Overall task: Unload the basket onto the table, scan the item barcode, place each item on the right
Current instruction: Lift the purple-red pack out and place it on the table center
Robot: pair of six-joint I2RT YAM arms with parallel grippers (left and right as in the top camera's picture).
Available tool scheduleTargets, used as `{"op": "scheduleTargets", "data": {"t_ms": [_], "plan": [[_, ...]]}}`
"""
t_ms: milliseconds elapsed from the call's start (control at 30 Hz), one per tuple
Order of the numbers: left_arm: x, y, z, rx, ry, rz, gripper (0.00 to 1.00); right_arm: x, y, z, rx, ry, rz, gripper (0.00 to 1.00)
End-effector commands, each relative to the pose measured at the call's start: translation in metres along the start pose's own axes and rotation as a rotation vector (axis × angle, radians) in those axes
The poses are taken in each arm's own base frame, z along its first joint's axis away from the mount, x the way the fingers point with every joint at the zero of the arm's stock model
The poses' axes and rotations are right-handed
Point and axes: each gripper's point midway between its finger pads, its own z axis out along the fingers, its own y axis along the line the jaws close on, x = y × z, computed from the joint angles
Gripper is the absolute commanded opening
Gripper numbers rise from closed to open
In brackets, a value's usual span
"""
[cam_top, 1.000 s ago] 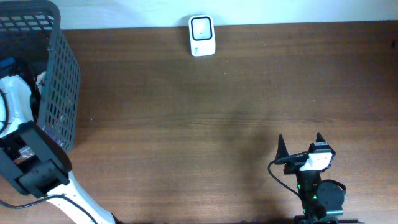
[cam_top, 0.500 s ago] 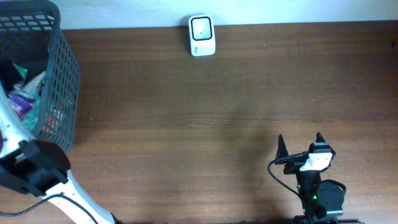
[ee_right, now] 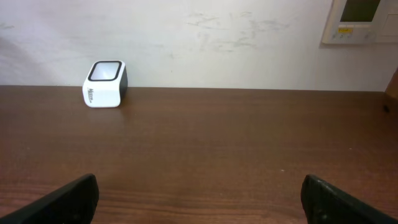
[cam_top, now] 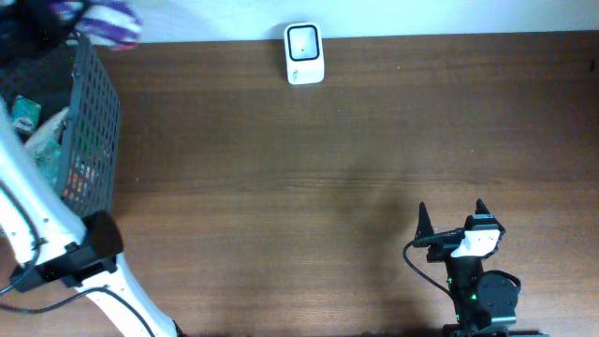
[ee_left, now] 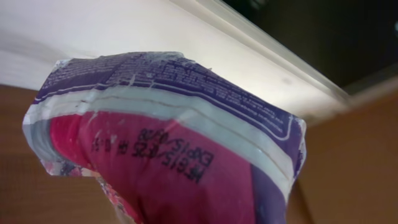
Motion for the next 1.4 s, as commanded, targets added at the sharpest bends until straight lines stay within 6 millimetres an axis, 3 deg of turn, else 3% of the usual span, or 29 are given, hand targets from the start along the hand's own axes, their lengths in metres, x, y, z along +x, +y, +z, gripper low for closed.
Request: {"op": "scheduleTargets", "data": {"t_ms": [0,133,233,333,400,467,533,567,633,700,767,800,833,900,1000,1067,1133,1200,1300,1367], "plan": [[0.032,-0.072,0.031,0.154,0.100,0.066,0.00,0.003,-0.002,0.000,0.011,0.004,0.004,0.99],[0.090,-0.091,0.089,-0.030,0.237,0.115,0.00,0.003,-0.002,0.000,0.011,0.004,0.004,0.99],[0.139,-0.074,0.126,-0.332,0.324,0.137,0.00,0.003,-0.003,0.000,0.012,0.004,0.004,0.99],[0.206,-0.057,0.161,-0.584,0.416,0.108,0.00,0.003,-0.002,0.000,0.011,0.004,0.004,0.99],[0.266,-0.058,0.209,-0.573,0.492,0.156,0.00,0.003,-0.003,0.000,0.012,0.004,0.004,0.99],[0.303,-0.053,0.234,-0.564,0.518,0.158,0.00,0.003,-0.002,0.000,0.011,0.005,0.004,0.99],[0.335,-0.046,0.249,-0.574,0.531,0.121,0.00,0.004,-0.003,0.000,0.012,0.006,0.004,0.99],[0.360,-0.041,0.257,-0.580,0.545,0.104,0.00,0.004,-0.003,0.000,0.012,0.006,0.004,0.99],[0.386,-0.038,0.267,-0.562,0.558,0.126,0.01,0.004,-0.002,0.000,0.011,0.006,0.004,0.99],[0.403,-0.040,0.273,-0.542,0.564,0.144,0.12,0.004,-0.003,0.000,0.012,0.006,0.004,0.99],[0.408,-0.046,0.275,-0.528,0.565,0.155,0.43,0.004,-0.002,0.000,0.011,0.006,0.004,0.99],[0.408,-0.048,0.275,-0.522,0.561,0.157,0.73,0.004,-0.002,0.000,0.011,0.006,0.004,0.99],[0.406,-0.052,0.276,-0.510,0.559,0.156,0.89,0.004,-0.003,0.000,0.012,0.006,0.004,0.99],[0.390,-0.070,0.276,-0.438,0.555,0.164,0.95,0.004,-0.002,0.000,0.011,0.006,0.004,0.99],[0.329,-0.105,0.258,-0.354,0.460,0.155,0.96,0.004,-0.003,0.000,0.012,0.006,0.004,0.99],[0.266,-0.128,0.225,-0.309,0.350,0.156,0.96,0.004,-0.003,0.000,0.012,0.006,0.004,0.99],[0.210,-0.134,0.185,-0.286,0.253,0.214,0.96,0.004,-0.003,0.000,0.012,0.006,0.004,0.99],[0.159,-0.123,0.142,-0.323,0.144,0.277,0.98,0.004,-0.003,0.000,0.012,0.006,0.004,0.99],[0.064,-0.054,0.033,-0.639,-0.147,0.230,0.99,0.004,-0.002,0.000,0.011,0.006,0.004,0.99],[0.033,-0.013,-0.021,-0.777,-0.252,0.161,0.99,0.004,-0.002,0.000,0.011,0.006,0.004,0.99]]}}
